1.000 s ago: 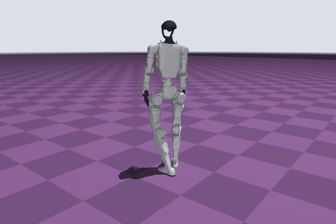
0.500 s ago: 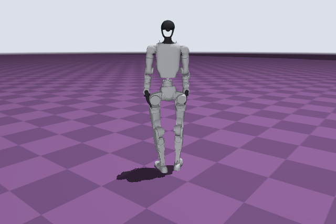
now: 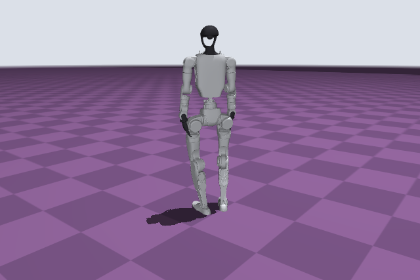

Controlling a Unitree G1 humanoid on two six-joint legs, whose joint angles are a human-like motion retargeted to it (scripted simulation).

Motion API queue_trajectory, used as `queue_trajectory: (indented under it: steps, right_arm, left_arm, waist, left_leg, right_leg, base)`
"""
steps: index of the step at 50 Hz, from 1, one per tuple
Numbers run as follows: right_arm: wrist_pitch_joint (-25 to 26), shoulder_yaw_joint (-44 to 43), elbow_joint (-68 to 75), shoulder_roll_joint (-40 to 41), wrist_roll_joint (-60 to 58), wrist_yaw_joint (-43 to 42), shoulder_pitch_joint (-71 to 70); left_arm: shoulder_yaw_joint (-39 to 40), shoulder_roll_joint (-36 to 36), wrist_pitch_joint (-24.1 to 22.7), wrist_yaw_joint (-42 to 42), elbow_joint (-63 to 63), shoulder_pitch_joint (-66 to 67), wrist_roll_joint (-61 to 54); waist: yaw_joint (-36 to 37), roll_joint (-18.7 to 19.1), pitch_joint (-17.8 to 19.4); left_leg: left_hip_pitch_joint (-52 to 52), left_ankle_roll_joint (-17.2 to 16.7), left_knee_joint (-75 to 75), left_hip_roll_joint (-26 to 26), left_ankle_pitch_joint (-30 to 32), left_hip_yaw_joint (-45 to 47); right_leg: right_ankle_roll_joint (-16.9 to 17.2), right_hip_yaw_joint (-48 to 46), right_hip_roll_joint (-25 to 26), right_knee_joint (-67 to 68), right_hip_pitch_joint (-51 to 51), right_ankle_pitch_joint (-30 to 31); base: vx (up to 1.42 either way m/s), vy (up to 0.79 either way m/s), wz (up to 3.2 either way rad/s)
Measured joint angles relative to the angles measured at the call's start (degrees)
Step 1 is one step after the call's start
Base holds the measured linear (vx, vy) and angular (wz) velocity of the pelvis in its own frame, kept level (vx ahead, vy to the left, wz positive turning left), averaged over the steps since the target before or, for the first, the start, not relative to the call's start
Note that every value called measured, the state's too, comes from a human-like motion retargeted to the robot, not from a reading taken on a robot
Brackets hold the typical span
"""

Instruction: Walk

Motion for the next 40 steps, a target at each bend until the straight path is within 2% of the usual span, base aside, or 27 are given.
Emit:
queue_trajectory:
  steps: [5,10,16,25,31,34,40]
  right_arm:
    - [-0.09,0.07,0.28,0.27,0.43,1.05,0.73]
    - [0.29,-0.61,0.03,0.55,0.74,2.88,1.51]
    - [0.93,-2.21,-0.65,0.03,4.73,3.17,2.43]
    - [0.78,-2.3,-1.94,-0.22,4.24,0.21,2.19]
    - [0.5,-0.15,-4.01,0.92,2.71,0.14,3.01]
    - [0.58,0.73,-5.38,1.44,2.24,0.28,3.05]
    - [1.22,1.45,-6.2,2.29,0.55,0.18,2.18]
  left_arm:
    - [-1.09,0.61,-0.74,-0.87,-1.41,-0.88,0.34]
    - [-0.17,0.9,-0.34,-3.45,-1.54,-0.86,-0.96]
    - [0.29,1.22,-0.01,-4.67,-0.6,0.82,-2.83]
    - [0.9,1.55,-0.19,-1.1,-1.18,1.1,-2.13]
    - [-1.43,1.62,-0.95,1.04,-3.21,-1.05,-0.27]
    - [-3.5,1.61,-1.06,2.22,-3.11,-2.49,1.32]
    - [-5.64,2.43,0.61,3.58,-0.67,-4.49,5.14]
  waist:
    - [-0.05,0.62,-0.34]
    - [0.57,0.78,-0.74]
    - [-0.29,0.8,-3.15]
    - [-1.47,0.08,-2.99]
    - [0.04,-1.14,-2.2]
    - [0.59,-1.8,-1.97]
    - [0.32,-2.46,-3.07]
  left_leg:
    - [0.96,0.77,3.13,-0.25,-3.09,-0.56]
    - [0.35,1.13,5.36,2.49,-5.83,5.26]
    - [1.64,-0.27,-3.22,2.05,-0.17,11.02]
    - [5.35,0.23,-10.12,-0.92,0.95,8.26]
    - [2.65,0.63,-5.14,-1.06,-0.68,6.18]
    - [-0.58,1.26,1.97,1.51,-3.32,12.76]
    - [-3.29,2.48,9.88,10.44,-6.11,34.39]
  right_leg:
    - [1.44,2.24,1.53,-9.17,0.09,6.14]
    - [0.8,-1.63,0.41,-8.24,3.48,5.44]
    - [1.95,-4.93,0.25,-10.54,6.0,6.93]
    - [1.18,-1.06,0.58,-9.26,5.3,2.12]
    - [1.27,1.7,1.0,-9.99,4.81,3.34]
    - [1.42,-1.09,0.08,-10.49,4.73,4.23]
    - [1.13,-14.38,-1.89,-11.18,5.36,5.12]
  base:
    - [0.33,-0.02,0.95]
    - [0.22,-0.04,1.17]
    - [0.16,-0.01,0.87]
    - [0.12,0.04,0.5]
    - [0.03,0.05,1.12]
    - [-0.03,0.04,2.17]
    - [-0.04,0.04,3.09]
